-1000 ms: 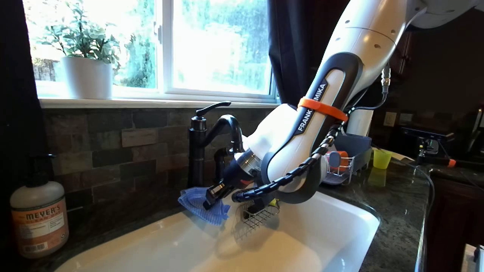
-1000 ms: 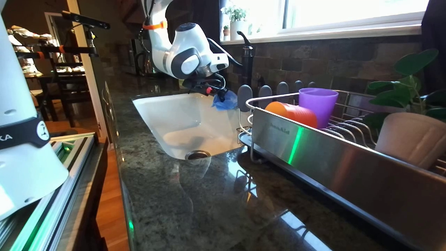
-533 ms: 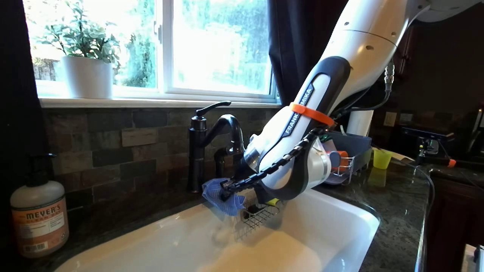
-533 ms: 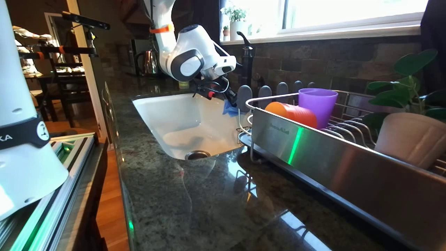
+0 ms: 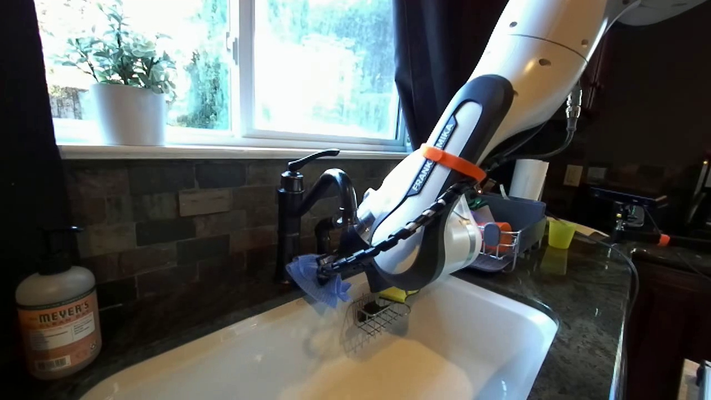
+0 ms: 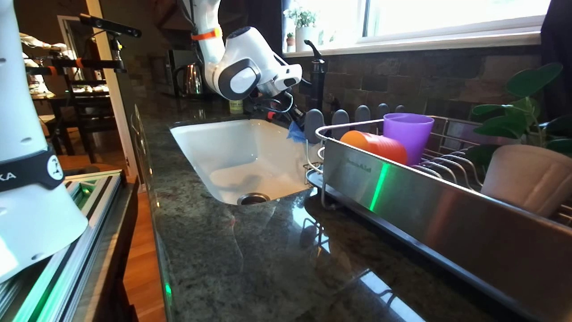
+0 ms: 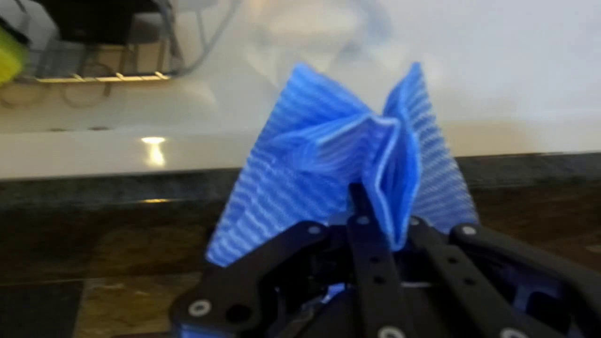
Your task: Pick up the blue cloth and wipe the counter
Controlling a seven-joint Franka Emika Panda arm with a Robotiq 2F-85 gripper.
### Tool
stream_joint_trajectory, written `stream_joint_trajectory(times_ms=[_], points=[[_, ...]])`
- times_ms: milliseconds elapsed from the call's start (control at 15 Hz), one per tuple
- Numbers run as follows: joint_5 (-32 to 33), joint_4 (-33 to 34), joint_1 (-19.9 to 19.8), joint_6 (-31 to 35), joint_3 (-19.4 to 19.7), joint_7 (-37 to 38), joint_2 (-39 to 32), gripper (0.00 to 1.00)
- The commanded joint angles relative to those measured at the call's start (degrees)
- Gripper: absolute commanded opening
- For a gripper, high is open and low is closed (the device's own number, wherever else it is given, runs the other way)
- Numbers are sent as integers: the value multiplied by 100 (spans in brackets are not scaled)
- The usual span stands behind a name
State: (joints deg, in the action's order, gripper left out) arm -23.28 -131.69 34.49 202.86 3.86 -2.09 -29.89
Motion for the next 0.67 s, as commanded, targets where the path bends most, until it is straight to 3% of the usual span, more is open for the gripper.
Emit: stream_joint_trajectory(times_ms=[0, 333, 600], points=[[692, 201, -435, 86, -590, 189, 24, 1], [-251, -106, 137, -393, 85, 0, 205, 1], [1534, -513, -1611, 193, -1640, 585, 720, 1]])
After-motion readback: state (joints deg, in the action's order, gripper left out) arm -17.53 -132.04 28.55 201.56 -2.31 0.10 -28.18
